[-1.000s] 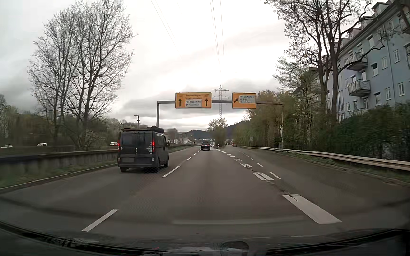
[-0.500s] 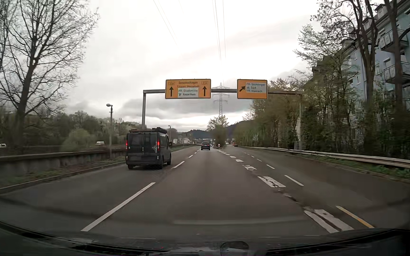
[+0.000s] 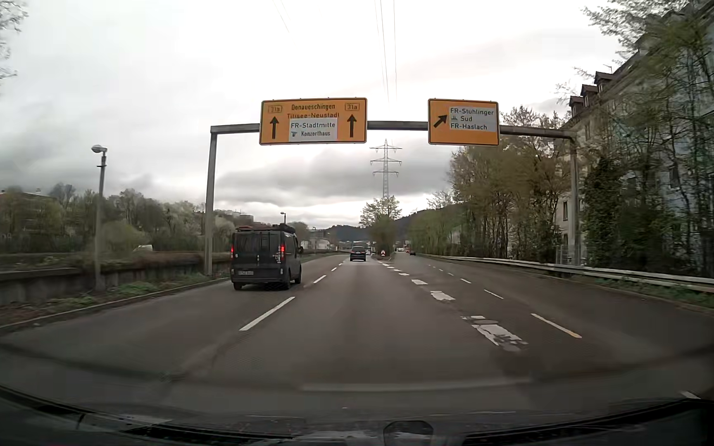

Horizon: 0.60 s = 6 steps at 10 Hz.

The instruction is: Follow the waypoints while adhering to traffic rules and regulations

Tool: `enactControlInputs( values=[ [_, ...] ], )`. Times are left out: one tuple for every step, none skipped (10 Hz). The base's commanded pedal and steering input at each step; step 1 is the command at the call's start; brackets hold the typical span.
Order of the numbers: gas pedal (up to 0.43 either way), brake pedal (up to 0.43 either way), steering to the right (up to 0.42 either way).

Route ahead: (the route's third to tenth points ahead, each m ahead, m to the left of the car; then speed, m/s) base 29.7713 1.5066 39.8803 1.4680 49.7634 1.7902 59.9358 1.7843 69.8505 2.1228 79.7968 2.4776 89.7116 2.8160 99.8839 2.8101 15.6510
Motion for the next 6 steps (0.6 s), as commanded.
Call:
enactControlInputs(
  values=[
    [0.079,0.0,-0.001],
    [0.079,0.0,-0.001],
    [0.079,0.0,-0.001],
    [0.079,0.0,-0.001],
    [0.079,0.0,-0.001],
    [0.079,0.0,-0.001]
  ],
)
